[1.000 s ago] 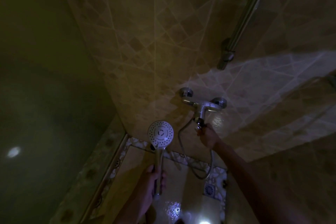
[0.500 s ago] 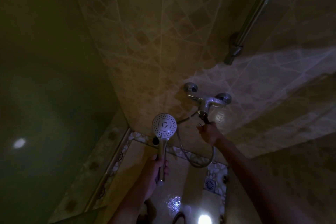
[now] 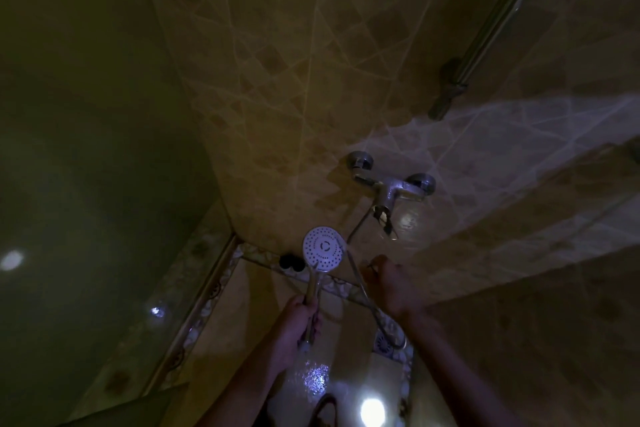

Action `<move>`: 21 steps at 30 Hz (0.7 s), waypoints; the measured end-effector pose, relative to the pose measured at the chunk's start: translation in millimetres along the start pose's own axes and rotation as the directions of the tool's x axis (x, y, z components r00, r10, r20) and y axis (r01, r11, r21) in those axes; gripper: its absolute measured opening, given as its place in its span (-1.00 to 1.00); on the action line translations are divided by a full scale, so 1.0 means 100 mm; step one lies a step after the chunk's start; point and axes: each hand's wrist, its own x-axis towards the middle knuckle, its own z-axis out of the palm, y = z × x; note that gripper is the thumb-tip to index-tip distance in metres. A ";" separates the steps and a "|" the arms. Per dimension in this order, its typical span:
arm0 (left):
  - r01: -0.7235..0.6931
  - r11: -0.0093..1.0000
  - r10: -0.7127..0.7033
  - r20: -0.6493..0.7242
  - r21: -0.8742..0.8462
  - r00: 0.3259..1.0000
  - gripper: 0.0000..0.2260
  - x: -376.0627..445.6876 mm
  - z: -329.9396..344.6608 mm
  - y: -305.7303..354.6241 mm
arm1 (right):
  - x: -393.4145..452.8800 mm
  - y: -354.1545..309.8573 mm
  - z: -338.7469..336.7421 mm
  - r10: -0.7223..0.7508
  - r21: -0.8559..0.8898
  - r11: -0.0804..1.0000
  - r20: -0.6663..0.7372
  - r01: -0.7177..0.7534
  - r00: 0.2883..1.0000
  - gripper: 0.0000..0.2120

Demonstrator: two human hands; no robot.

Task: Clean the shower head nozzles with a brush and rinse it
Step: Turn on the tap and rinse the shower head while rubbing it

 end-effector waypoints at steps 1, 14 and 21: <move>0.007 1.000 -0.008 0.005 0.014 1.000 -0.82 0.01 0.03 0.00 | -0.03 -0.02 0.01 0.001 0.038 0.999 -0.019 -0.001 1.000 -0.74; 0.007 0.997 -0.008 0.021 0.074 1.000 -0.82 0.10 0.20 0.13 | 0.08 -0.23 0.25 0.003 0.110 0.994 -0.023 -0.001 1.000 -0.81; 0.001 0.997 -0.002 0.010 0.071 1.000 -0.79 0.14 0.20 0.16 | 0.31 -0.11 0.13 0.093 0.146 0.986 -0.064 -0.083 0.994 -0.82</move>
